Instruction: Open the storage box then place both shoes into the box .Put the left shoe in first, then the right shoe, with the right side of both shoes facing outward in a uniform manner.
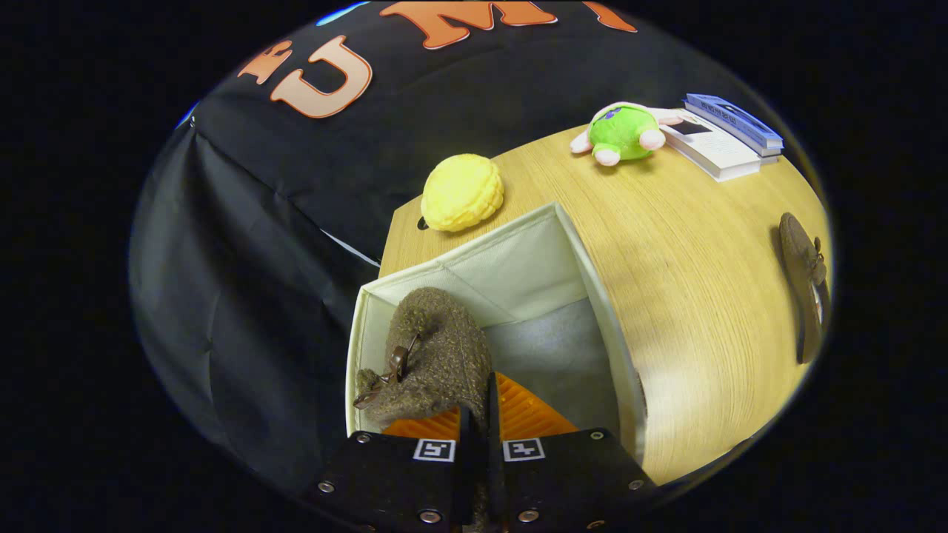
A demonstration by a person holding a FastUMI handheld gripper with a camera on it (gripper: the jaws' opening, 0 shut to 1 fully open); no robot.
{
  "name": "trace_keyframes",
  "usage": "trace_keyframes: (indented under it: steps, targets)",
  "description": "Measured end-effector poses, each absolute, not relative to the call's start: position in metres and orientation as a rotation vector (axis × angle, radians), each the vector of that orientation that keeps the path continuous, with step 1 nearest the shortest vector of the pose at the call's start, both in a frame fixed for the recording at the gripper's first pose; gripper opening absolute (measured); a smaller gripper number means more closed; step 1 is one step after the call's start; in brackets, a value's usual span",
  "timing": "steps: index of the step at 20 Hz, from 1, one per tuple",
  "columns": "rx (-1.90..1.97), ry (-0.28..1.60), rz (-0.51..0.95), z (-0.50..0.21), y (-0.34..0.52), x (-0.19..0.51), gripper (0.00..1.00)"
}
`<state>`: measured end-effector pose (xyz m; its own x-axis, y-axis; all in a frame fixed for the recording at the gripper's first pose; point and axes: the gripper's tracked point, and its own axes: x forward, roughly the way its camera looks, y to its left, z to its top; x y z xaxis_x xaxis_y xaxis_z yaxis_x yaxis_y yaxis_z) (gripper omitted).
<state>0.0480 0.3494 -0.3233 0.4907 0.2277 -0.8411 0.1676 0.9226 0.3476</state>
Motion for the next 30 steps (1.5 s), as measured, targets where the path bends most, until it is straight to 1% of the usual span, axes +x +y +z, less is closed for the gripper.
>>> trace_keyframes:
  steps: [3, 5, 6, 7, 8, 9, 10, 11, 12, 14, 19, 20, 21, 22, 26, 30]
  targets:
    - [0.436, 1.107, 0.044, -0.335, 0.359, 0.042, 0.13]
    - [0.463, 1.144, 0.047, -0.340, 0.364, 0.036, 0.19]
    - [0.479, 1.169, 0.055, -0.343, 0.369, 0.032, 0.26]
    - [0.490, 1.191, 0.077, -0.343, 0.374, 0.030, 0.30]
    - [0.501, 1.193, 0.103, -0.340, 0.379, 0.029, 0.38]
    - [0.519, 1.185, 0.133, -0.335, 0.385, 0.030, 0.43]
    - [0.531, 1.185, 0.167, -0.330, 0.389, 0.029, 0.54]
    - [0.540, 1.176, 0.197, -0.322, 0.393, 0.027, 0.58]
    - [0.532, 1.164, 0.219, -0.316, 0.392, 0.026, 0.64]
    - [0.512, 1.125, 0.252, -0.304, 0.385, 0.025, 0.71]
    - [0.460, 0.993, 0.336, -0.249, 0.347, 0.016, 0.79]
    - [0.431, 0.962, 0.335, -0.242, 0.334, 0.016, 0.86]
    - [0.399, 0.926, 0.326, -0.235, 0.319, 0.014, 0.90]
    - [0.379, 0.897, 0.316, -0.228, 0.303, 0.014, 0.97]
    - [0.324, 0.805, 0.295, -0.213, 0.249, 0.003, 0.98]
    - [0.247, 0.776, 0.233, -0.226, 0.178, -0.007, 0.98]
